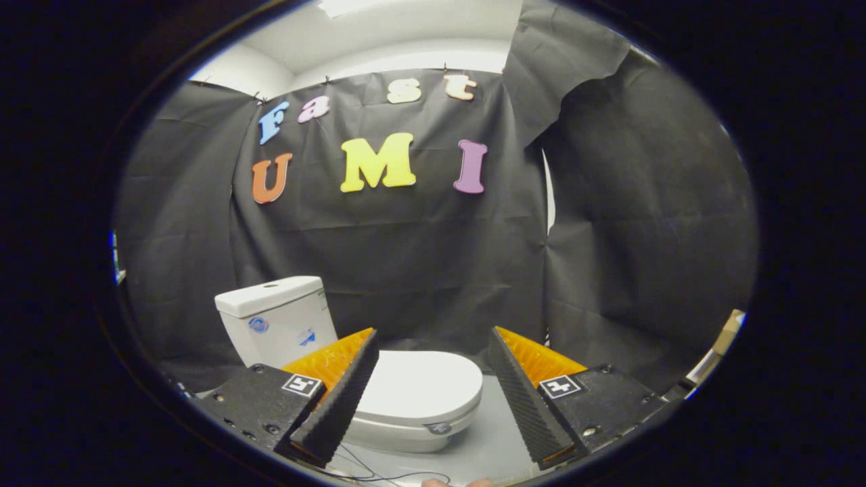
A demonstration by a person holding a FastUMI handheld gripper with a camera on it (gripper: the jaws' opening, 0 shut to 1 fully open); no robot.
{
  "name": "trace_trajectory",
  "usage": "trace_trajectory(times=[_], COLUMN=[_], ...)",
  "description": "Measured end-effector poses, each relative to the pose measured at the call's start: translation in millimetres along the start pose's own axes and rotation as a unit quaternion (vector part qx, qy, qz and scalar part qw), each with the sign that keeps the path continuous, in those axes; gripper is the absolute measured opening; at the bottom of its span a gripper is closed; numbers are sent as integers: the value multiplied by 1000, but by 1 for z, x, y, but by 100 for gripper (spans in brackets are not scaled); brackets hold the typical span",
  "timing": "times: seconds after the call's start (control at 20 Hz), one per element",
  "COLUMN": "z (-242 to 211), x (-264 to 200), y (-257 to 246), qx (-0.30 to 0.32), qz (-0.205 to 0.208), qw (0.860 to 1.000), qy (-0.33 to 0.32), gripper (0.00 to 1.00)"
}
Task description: Open the toilet lid.
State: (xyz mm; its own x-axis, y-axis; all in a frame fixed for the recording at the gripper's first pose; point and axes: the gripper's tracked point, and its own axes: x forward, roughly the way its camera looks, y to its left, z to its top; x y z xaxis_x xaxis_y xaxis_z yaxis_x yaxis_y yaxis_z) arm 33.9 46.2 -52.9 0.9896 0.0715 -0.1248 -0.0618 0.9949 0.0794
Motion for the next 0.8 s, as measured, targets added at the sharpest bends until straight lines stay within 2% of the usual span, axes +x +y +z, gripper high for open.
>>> trace_trajectory(times=[0.45,0.6,0.8], z=[-65,-94,-141], x=[39,53,69], y=[9,8,4], qx=[58,93,156], qz=[9,10,9], qw=[993,984,963], qy=[106,153,220], gripper=[100,99,99])
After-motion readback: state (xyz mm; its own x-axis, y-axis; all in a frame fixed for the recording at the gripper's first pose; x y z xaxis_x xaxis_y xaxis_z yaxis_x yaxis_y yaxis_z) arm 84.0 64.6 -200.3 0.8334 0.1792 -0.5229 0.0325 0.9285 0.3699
